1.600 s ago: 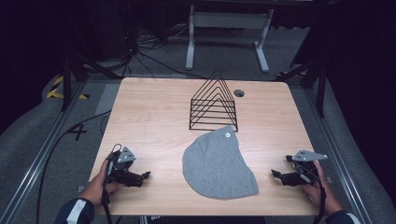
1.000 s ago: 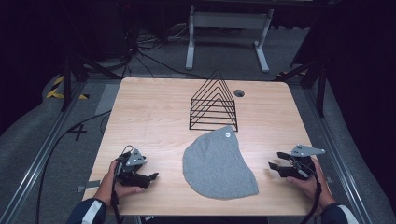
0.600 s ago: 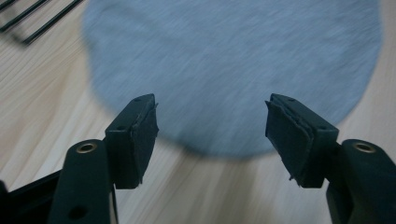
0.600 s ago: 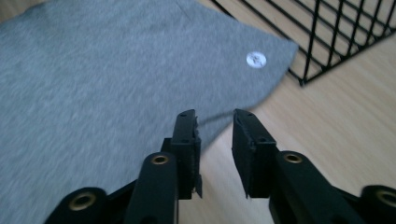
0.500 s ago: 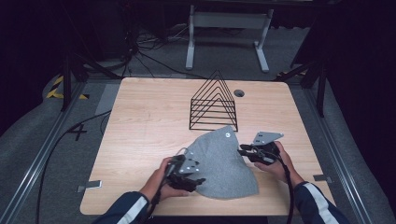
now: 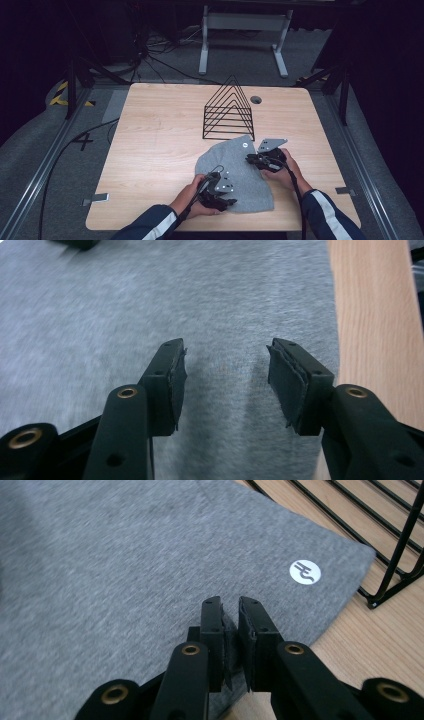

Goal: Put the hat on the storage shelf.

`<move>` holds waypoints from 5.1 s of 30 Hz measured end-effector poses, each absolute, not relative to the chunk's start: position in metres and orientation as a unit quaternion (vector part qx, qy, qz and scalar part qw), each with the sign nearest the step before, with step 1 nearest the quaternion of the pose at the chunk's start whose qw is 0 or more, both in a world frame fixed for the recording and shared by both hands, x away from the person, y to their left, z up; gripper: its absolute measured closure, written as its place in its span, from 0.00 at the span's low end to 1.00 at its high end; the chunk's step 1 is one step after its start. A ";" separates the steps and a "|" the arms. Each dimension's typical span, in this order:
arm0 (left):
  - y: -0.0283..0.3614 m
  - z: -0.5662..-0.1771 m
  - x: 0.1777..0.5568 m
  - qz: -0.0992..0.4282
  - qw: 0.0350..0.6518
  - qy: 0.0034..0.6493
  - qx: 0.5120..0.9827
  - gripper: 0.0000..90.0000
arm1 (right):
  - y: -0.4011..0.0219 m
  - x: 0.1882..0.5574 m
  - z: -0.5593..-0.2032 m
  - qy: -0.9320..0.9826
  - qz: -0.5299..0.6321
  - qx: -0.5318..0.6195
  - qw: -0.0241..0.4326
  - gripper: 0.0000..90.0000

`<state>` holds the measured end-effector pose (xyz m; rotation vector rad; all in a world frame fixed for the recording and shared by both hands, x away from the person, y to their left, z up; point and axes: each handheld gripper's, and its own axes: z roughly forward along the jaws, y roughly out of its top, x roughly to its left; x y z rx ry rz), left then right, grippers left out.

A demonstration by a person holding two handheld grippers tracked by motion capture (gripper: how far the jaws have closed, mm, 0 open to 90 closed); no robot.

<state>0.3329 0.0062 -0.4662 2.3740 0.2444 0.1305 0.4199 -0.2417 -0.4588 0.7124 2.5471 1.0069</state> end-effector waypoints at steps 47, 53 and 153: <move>0.098 -0.453 0.332 0.093 0.351 0.232 0.902 0.37 | -0.253 0.353 -0.433 0.888 0.331 0.252 0.194 0.75; 0.090 -0.463 0.320 0.094 0.322 0.217 0.917 0.35 | -0.263 0.363 -0.443 0.896 0.312 0.260 0.181 0.80; 0.088 -0.318 0.414 0.168 0.424 0.159 0.876 0.95 | -0.241 0.396 -0.329 0.842 0.433 0.248 0.206 0.93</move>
